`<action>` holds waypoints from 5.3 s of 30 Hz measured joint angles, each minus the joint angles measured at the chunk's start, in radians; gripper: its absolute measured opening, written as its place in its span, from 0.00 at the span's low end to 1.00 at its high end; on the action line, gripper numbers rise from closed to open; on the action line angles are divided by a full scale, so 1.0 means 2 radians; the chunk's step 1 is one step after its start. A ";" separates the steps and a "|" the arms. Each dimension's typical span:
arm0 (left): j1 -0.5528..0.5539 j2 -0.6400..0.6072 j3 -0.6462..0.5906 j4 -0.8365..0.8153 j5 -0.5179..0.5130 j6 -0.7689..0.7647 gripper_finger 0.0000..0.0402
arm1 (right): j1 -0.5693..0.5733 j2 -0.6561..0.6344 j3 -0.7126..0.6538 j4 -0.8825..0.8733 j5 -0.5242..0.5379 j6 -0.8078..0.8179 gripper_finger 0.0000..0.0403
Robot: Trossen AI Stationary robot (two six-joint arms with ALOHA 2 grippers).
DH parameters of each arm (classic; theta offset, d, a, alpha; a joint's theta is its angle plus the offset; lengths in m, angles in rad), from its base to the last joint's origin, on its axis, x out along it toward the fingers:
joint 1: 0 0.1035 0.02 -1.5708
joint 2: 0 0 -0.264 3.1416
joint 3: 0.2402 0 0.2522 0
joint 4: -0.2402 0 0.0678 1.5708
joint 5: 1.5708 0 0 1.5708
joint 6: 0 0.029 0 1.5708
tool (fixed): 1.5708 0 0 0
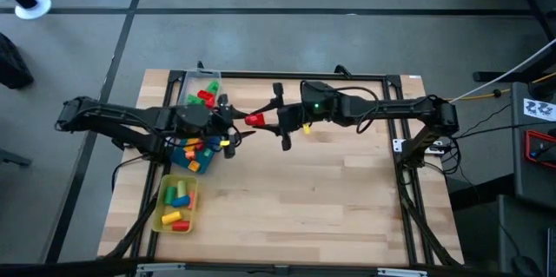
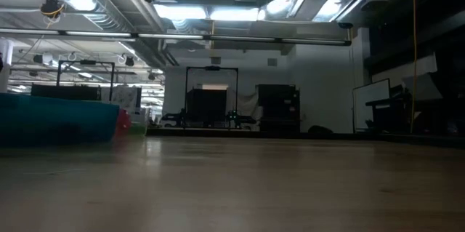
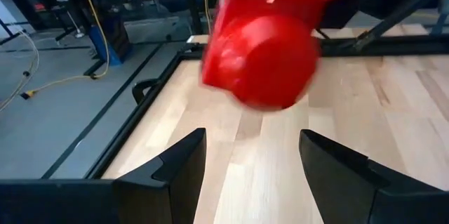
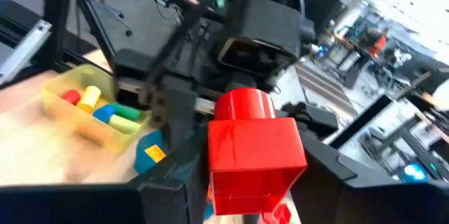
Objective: Sort blocks by size
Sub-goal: Put the red 2 stud game piece into the transparent bin, then return to Home Position
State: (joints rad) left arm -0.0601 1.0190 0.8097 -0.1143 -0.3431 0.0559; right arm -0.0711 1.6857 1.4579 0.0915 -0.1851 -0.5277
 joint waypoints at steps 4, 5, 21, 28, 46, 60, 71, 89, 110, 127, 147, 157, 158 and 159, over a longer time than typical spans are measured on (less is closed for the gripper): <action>0.000 0.012 0.000 0.001 0.000 0.002 0.53 | 0.000 0.003 0.000 -0.013 0.009 0.002 0.39; 0.000 0.013 0.000 0.001 0.000 0.004 0.53 | 0.000 0.003 0.000 -0.014 0.009 0.002 0.39; 0.000 0.012 -0.001 0.073 0.000 0.053 0.53 | 0.000 0.013 0.000 -0.015 -0.009 0.013 0.39; 0.000 0.012 -0.001 0.078 0.000 0.056 0.51 | 0.000 0.015 0.000 0.009 -0.009 0.013 0.39; 0.000 0.011 -0.001 0.074 0.000 0.068 0.30 | 0.000 0.016 0.000 0.009 0.005 0.038 0.39; 0.017 0.006 0.000 0.076 -0.003 0.027 0.31 | -0.001 0.010 -0.001 0.034 0.078 -0.006 0.64; 0.126 -0.079 0.000 -0.055 -0.046 -0.012 0.32 | -0.001 -0.138 0.000 -0.112 0.183 -0.098 0.70; 0.400 0.034 0.000 -0.252 -0.080 -0.049 0.32 | 0.000 -0.422 -0.187 -0.253 0.092 -0.014 0.70; 0.464 0.193 0.012 -0.289 -0.079 -0.064 0.48 | 0.000 -0.585 -0.528 -0.017 0.056 0.118 0.70; 0.379 -0.072 0.090 -0.501 0.058 -0.118 0.48 | -0.001 -0.690 -0.581 -0.066 0.074 0.101 0.70; 0.151 -0.404 -0.276 0.128 0.312 -0.173 0.48 | -0.001 -0.824 -0.670 -0.087 0.111 0.090 0.70; 0.088 -0.366 -0.363 0.202 0.196 -0.061 0.48 | -0.001 -0.842 -0.670 -0.158 0.111 0.077 0.70; 0.084 -0.366 -0.369 0.214 0.196 -0.054 0.48 | -0.001 -0.842 -0.670 -0.158 0.111 0.076 0.70; 0.080 -0.367 -0.374 0.228 0.195 -0.047 0.48 | -0.001 -0.842 -0.670 -0.160 0.111 0.076 0.70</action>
State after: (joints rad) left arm 0.1008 0.2858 0.0623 0.3413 0.0462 -0.0380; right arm -0.0723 0.0021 0.1173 -0.2277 0.0368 -0.3760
